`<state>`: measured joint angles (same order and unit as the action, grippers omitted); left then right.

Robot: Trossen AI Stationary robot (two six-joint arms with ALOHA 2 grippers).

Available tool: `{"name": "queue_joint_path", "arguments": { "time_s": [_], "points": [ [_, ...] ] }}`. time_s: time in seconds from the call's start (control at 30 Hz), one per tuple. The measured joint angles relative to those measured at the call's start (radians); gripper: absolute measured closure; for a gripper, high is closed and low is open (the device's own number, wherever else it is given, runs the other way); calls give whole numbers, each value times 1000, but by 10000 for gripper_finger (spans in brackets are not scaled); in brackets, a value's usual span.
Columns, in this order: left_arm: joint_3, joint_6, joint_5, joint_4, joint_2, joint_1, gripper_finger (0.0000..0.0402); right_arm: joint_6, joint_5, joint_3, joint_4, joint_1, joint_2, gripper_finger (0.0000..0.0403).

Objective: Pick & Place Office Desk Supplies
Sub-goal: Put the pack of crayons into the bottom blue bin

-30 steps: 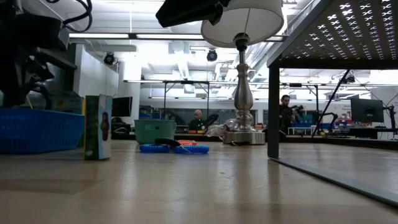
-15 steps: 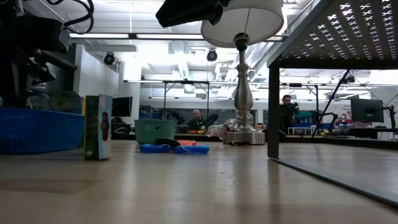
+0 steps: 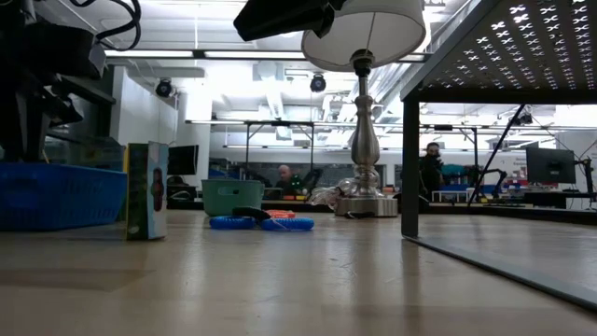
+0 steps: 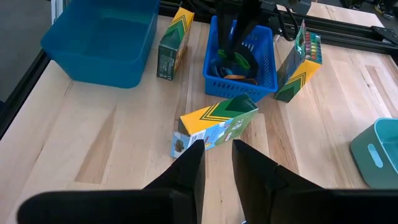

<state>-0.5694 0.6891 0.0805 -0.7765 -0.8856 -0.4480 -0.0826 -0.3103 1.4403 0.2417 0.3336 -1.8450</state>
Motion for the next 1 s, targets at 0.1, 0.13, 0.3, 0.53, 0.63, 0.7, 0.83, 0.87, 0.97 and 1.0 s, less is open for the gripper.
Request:
{"name": "queue_joint_path", "arguments": {
  "time_s": [0.1, 0.13, 0.3, 0.53, 0.63, 0.7, 0.83, 0.87, 0.97, 1.0],
  "points": [
    [0, 0, 0, 0, 0, 0, 319, 0, 0, 0, 0, 0, 0, 334],
    [0, 0, 0, 0, 0, 0, 319, 0, 0, 0, 0, 0, 0, 334],
    [0, 0, 0, 0, 0, 0, 319, 0, 0, 0, 0, 0, 0, 334],
    [0, 0, -1, 11, 0, 0, 319, 0, 0, 0, 0, 0, 0, 334],
    [-8, -14, -1, 21, 0, 1, 318, 0, 0, 0, 0, 0, 0, 334],
    [-15, -34, 0, 41, 5, 1, 318, 0, 0, 0, 0, 0, 0, 334],
    [-16, -73, 0, 94, 30, 14, 318, 0, 0, 0, 0, 0, 0, 334],
    [-16, -86, 1, 107, 40, 23, 318, 0, 0, 0, 0, 0, 0, 334],
    [-16, -118, 1, 137, 67, 59, 318, 0, 0, 0, 0, 0, 0, 334],
    [-16, -133, 1, 147, 76, 73, 318, 0, 0, 0, 0, 0, 0, 334]
  ]
}}
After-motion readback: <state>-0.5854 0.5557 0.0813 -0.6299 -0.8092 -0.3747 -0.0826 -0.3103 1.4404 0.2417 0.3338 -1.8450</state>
